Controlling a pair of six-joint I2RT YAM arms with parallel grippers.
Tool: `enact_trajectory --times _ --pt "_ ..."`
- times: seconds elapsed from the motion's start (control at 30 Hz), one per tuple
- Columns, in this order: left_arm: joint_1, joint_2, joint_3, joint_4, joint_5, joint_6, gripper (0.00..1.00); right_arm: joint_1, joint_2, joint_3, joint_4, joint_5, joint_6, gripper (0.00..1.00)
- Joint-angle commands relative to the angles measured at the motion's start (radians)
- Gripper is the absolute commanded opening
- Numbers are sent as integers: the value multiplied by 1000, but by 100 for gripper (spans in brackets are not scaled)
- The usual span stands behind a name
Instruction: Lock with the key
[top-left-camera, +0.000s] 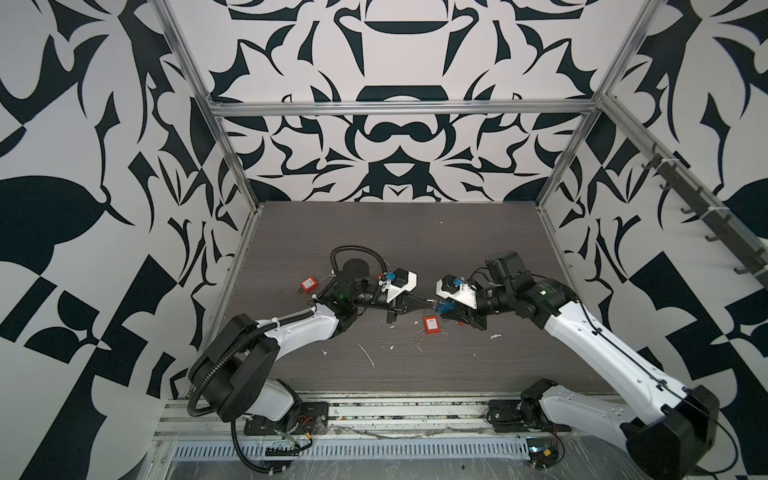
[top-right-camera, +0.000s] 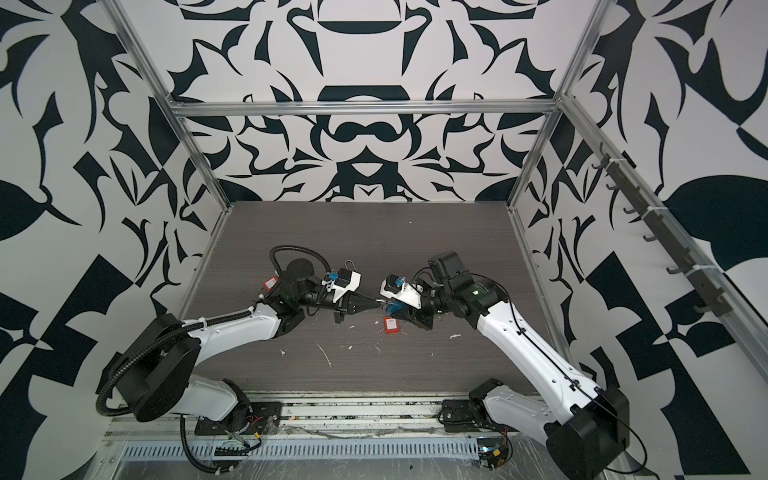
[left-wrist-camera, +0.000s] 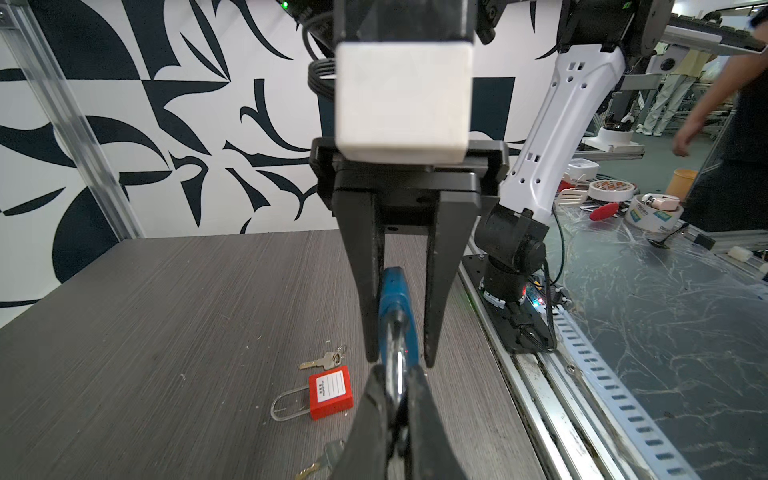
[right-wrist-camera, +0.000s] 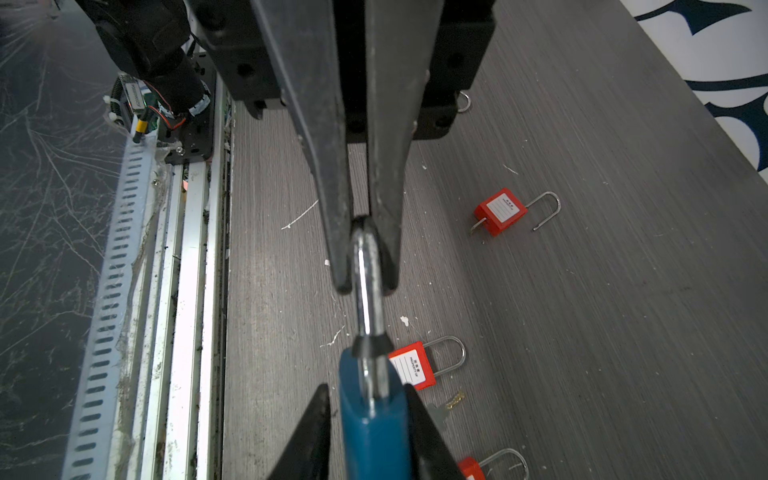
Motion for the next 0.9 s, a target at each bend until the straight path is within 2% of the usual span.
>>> enact_trajectory --times 0.0,0.13,0.27,0.3,0.37,0.43,0.63,0.87 --pt "4 -12 4 60 26 -19 0 -3 -17 -3 26 -36 -6 26" --pt "5 0 -6 126 21 -49 0 -3 -12 18 -5 -32 -23 16" --pt "5 12 13 70 36 -34 0 -3 -1 52 -55 -27 -41 8" --pt "5 10 18 37 36 -18 5 -3 0 60 -66 -24 -45 7" --pt "5 -2 35 -60 33 31 24 -3 2 74 -86 -14 -52 5" --pt "5 -20 65 -200 30 105 31 -3 8 89 -112 -7 -63 4" --pt "4 -43 146 -488 13 269 32 -3 42 129 -178 -2 -86 1" --pt "-8 -25 186 -553 31 305 31 -3 57 147 -184 -7 -85 0"
